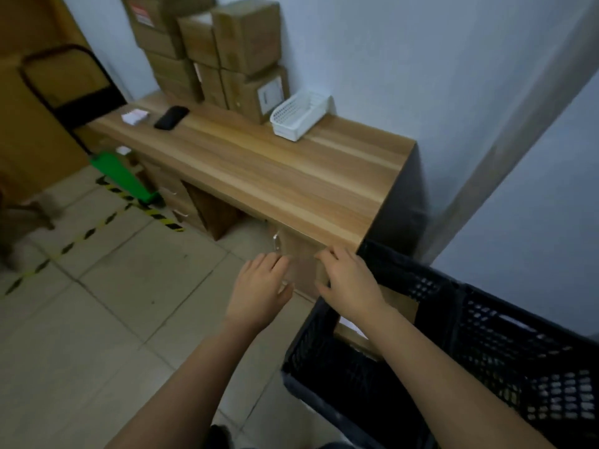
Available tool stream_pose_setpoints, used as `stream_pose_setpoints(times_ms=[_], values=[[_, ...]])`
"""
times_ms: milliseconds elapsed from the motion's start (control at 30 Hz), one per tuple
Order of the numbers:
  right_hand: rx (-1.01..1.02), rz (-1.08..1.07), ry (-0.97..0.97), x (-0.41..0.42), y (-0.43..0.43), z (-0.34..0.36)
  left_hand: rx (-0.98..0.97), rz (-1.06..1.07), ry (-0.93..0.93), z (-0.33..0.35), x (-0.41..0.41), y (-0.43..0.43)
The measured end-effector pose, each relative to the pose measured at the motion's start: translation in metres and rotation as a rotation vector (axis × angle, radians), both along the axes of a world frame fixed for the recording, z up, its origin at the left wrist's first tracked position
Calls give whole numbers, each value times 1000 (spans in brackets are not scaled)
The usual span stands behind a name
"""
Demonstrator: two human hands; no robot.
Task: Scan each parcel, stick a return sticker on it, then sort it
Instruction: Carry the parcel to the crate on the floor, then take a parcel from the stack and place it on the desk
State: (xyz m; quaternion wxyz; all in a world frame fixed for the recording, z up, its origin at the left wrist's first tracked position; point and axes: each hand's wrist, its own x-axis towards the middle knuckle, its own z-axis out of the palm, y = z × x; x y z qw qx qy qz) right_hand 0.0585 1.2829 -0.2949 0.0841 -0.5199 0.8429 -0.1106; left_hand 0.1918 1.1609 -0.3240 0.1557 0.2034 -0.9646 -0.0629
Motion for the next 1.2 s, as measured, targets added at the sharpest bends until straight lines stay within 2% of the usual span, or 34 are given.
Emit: stream_pose_setpoints(times_ms=[367,600,833,1033,1200], values=[[-83,187,141,129,-181,44,-92,153,94,43,153,-172],[-85,287,204,179,-279,55,-95,201,110,61,215,-262],[-103,327,213,183,-371,63,-114,267,98,66,226,-345],[-174,342,163,159,-476,70,-206,279,131,79,204,-442],[-267,300,109,131,-576,90,-209,312,124,100,171,-534]])
